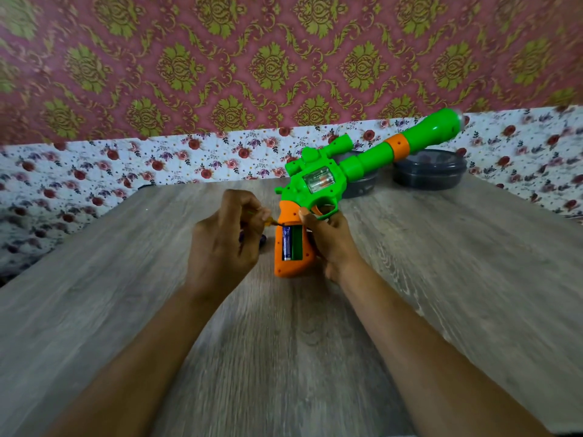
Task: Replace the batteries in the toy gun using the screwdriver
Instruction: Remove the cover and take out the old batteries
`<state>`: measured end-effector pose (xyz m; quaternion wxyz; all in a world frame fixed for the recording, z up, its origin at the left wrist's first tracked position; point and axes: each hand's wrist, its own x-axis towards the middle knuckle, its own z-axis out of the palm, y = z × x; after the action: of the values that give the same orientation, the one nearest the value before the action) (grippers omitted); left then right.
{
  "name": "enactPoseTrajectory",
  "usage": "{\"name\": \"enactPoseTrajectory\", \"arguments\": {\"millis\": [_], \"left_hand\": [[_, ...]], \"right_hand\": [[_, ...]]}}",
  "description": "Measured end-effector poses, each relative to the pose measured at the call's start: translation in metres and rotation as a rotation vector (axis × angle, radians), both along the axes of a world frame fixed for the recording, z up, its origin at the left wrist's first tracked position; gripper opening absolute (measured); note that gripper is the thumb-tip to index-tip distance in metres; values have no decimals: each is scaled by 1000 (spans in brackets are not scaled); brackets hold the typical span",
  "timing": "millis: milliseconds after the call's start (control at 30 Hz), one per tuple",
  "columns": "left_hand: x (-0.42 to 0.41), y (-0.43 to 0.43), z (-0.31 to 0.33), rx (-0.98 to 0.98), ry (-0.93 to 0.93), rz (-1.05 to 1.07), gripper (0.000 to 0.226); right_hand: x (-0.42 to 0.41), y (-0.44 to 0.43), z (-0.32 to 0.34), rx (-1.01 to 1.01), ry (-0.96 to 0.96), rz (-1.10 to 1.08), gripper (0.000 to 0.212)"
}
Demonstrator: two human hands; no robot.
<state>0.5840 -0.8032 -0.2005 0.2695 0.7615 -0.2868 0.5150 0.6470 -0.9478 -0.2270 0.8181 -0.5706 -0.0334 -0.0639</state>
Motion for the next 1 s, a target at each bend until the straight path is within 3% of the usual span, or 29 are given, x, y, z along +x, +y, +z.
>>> {"name": "enactPoseTrajectory", "arguments": {"millis": [133, 200, 400, 500, 833, 900, 1000], "left_hand": [[-1, 1, 1, 76, -25, 15, 13], [0, 0, 1, 8, 11, 9, 12], [15, 6, 0, -777, 409, -7, 15], [23, 11, -6, -996, 619, -66, 18], [18, 10, 0, -1122, 597, -149, 22], [16, 6, 3, -1171, 749, -155, 19], [13, -6, -2, -1099, 1147, -182, 25]], "right_hand": [[-1, -1, 2, -27, -7, -2, 33], [-1, -2, 4, -18, -34, 5, 32], [3, -10, 10, -57, -82, -92, 37], [4, -12, 9, -88, -94, -102, 37], [0, -12, 11, -75, -82, -153, 40], [-2, -10, 15, -118, -149, -160, 43], [-5, -6, 17, -377, -342, -216, 48]]}}
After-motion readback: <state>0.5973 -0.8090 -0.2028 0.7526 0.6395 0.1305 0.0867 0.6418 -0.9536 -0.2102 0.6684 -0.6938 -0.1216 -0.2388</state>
